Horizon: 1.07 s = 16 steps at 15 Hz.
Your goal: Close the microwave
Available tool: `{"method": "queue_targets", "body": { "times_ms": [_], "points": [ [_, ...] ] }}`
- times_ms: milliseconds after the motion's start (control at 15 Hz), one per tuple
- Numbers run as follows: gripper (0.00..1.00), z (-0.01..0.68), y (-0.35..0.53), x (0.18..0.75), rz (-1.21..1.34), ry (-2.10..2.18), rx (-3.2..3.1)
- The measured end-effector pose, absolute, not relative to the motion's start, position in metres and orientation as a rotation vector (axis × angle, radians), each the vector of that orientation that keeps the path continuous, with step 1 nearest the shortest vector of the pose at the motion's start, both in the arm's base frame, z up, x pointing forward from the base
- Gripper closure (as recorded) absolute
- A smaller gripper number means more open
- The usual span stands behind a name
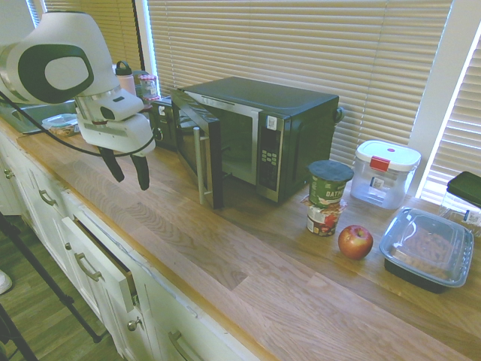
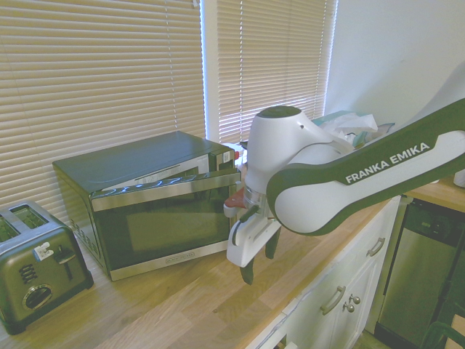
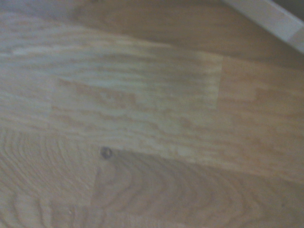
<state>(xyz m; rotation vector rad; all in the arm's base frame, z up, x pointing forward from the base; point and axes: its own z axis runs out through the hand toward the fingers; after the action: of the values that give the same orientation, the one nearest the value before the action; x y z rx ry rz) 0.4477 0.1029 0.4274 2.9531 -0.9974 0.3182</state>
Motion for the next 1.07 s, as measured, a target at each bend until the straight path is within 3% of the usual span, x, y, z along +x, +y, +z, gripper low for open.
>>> {"method": "queue_targets", "body": {
  "times_ms": [1067],
  "points": [
    [0.0, 0.475, 0.095, 0.614, 0.359, -1.243, 2.854]
  ]
}}
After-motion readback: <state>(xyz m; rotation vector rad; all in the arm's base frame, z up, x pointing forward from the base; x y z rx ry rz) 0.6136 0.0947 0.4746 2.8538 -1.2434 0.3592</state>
